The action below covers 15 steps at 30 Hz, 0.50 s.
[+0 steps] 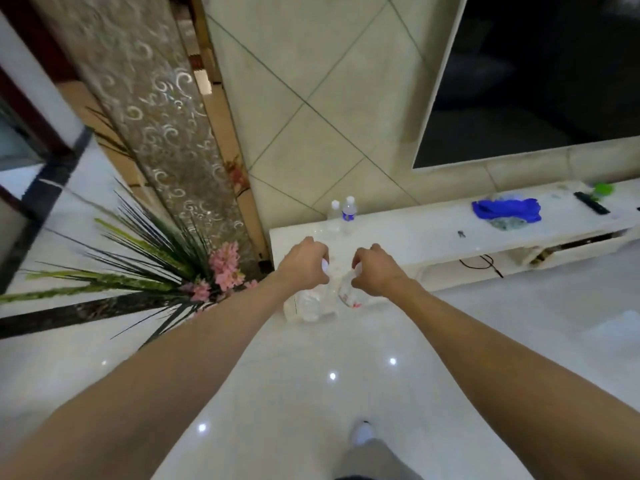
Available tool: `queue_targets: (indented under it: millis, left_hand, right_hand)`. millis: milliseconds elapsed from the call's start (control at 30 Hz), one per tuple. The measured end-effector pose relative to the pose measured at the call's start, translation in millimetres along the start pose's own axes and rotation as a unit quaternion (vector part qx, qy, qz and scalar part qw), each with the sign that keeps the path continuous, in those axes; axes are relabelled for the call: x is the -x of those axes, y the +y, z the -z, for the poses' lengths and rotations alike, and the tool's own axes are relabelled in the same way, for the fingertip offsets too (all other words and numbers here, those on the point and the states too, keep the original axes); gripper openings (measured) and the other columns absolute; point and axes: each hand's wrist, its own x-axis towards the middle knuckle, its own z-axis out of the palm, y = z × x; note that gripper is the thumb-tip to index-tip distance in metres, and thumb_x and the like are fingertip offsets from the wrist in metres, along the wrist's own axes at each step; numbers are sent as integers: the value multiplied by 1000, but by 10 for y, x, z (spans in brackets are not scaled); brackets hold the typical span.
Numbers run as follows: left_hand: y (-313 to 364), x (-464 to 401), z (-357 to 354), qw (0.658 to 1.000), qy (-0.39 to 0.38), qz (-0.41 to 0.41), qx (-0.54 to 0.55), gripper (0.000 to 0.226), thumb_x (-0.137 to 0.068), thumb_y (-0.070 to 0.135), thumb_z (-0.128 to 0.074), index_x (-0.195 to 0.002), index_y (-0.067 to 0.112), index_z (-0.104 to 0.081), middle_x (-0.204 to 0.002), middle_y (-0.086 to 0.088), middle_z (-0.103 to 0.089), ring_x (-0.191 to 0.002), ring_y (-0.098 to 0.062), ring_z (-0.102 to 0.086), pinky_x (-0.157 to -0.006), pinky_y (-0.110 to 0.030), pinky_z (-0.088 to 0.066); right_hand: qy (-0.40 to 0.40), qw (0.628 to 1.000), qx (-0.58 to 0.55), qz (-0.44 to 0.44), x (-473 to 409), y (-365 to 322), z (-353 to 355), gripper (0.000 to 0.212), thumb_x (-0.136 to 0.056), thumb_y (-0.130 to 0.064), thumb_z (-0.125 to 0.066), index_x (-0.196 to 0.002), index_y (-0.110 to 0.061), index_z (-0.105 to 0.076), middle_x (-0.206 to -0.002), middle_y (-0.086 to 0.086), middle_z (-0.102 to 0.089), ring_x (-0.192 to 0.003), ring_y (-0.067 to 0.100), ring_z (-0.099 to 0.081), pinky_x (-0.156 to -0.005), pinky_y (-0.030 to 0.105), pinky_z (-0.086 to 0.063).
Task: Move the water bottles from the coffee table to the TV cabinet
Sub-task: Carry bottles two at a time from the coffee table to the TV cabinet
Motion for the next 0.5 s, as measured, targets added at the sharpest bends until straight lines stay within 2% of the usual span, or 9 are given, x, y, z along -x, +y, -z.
queue_targets:
  millis: [167, 333, 500]
  left_hand:
    - [-97, -627, 187, 997, 27, 67, 20, 32, -75, 15, -73, -107, 11, -67, -114, -11, -54, -103, -29, -58, -81, -33, -48]
    - [-134, -1339, 171, 992, 28, 113, 47, 30, -78, 14, -72, -107, 11, -65, -115, -12, -53, -104, -29, -57, -79, -32, -46]
    - [-208, -2218, -51, 989, 16, 131, 63, 27, -77, 17, -73, -102, 13, -66, -109, -10, -55, -99, -28, -58, -76, -32, -47]
  right_hand:
    - [-31, 997, 22, 65, -823, -28, 270, 40, -84, -17, -68, -121, -10, -56, -125, 14, -46, -104, 33, -59, -89, 37, -49]
    - [-50, 995, 32, 86, -1587, 109, 444, 39, -85, -15, -65, -122, -9, -55, -127, 16, -47, -107, 33, -58, -88, 38, -48]
    - [-67, 993, 32, 87, -2442, 349, 468, 33, -83, -12, -64, -116, -6, -58, -123, 16, -51, -104, 33, -60, -88, 39, -52]
